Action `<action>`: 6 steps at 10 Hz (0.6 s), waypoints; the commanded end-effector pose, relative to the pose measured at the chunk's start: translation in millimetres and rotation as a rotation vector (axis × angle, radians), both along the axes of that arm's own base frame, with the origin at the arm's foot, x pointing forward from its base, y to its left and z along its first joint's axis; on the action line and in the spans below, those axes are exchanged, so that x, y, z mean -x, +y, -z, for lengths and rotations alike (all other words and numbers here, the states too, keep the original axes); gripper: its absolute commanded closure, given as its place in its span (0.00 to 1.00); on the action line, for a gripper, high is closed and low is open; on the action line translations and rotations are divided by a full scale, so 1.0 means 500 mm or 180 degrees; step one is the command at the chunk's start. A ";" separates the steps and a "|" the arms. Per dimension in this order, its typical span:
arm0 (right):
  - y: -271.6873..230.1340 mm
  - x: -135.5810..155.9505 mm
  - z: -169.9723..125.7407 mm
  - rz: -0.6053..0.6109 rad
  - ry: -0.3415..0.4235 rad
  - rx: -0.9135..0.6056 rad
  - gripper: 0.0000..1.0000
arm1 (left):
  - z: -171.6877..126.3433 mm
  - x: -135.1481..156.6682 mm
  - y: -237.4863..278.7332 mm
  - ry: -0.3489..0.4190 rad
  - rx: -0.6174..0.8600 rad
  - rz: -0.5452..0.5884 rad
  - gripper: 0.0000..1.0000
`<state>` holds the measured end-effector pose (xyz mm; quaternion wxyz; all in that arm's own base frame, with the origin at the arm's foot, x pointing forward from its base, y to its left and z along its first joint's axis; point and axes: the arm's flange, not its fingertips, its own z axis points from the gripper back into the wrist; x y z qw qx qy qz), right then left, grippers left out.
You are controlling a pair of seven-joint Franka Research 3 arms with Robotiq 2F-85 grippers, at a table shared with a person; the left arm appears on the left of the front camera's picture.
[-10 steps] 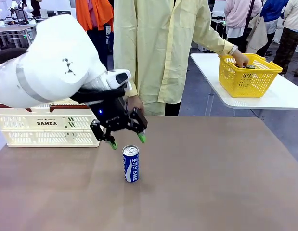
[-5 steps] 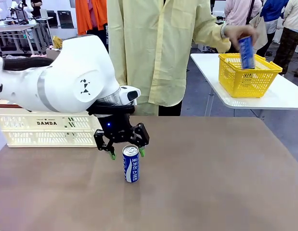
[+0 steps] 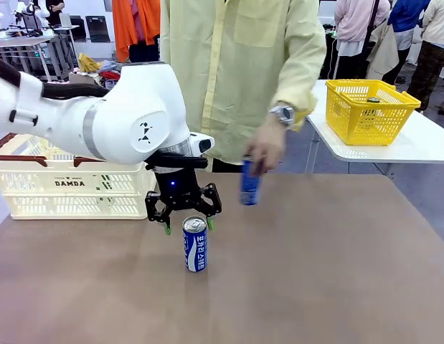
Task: Place the drinks into the Shopping basket.
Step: Pick up one drink and place it into the Shopping basket.
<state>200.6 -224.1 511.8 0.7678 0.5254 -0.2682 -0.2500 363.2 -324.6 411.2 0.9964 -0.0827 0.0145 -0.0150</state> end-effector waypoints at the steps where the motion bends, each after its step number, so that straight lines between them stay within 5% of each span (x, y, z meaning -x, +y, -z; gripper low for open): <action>1: -0.001 -0.001 -0.003 -0.0020 -0.0073 -0.0012 0.00 | -0.059 0.019 0.027 0.0113 0.0306 0.0159 0.00; 3: -0.001 -0.001 -0.003 -0.0020 -0.0073 -0.0012 0.00 | -0.256 0.122 0.225 -0.0091 0.1525 0.0498 0.00; 6: -0.001 -0.001 -0.003 -0.0020 -0.0073 -0.0012 0.00 | -0.390 0.225 0.547 -0.0232 0.2227 -0.0114 0.00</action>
